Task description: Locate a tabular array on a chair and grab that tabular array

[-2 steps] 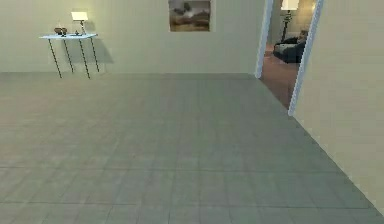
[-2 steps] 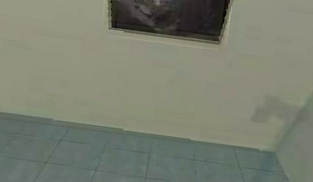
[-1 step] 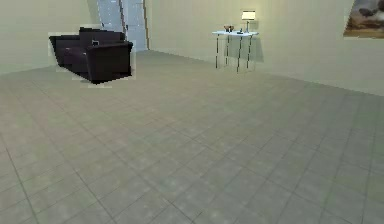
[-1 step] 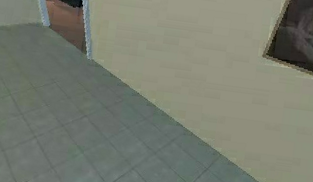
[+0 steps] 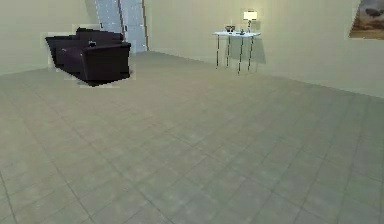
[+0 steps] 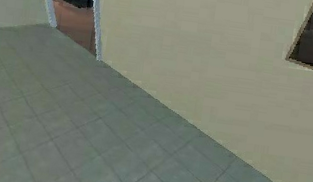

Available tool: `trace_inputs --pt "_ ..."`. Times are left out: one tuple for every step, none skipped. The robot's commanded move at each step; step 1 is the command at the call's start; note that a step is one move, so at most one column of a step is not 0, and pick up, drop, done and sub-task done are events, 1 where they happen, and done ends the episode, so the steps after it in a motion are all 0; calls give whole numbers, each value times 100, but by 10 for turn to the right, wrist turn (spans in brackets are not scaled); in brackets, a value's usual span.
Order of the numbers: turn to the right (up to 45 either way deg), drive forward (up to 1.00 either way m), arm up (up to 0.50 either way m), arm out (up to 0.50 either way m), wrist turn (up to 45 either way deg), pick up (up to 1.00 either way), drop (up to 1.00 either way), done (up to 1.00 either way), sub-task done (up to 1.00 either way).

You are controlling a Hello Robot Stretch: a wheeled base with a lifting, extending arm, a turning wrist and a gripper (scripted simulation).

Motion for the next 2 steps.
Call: trace_inputs --pt "-90 0 0 0 0 0 0 0 0" --pt "0 100 0 0 0 0 0 0 0"
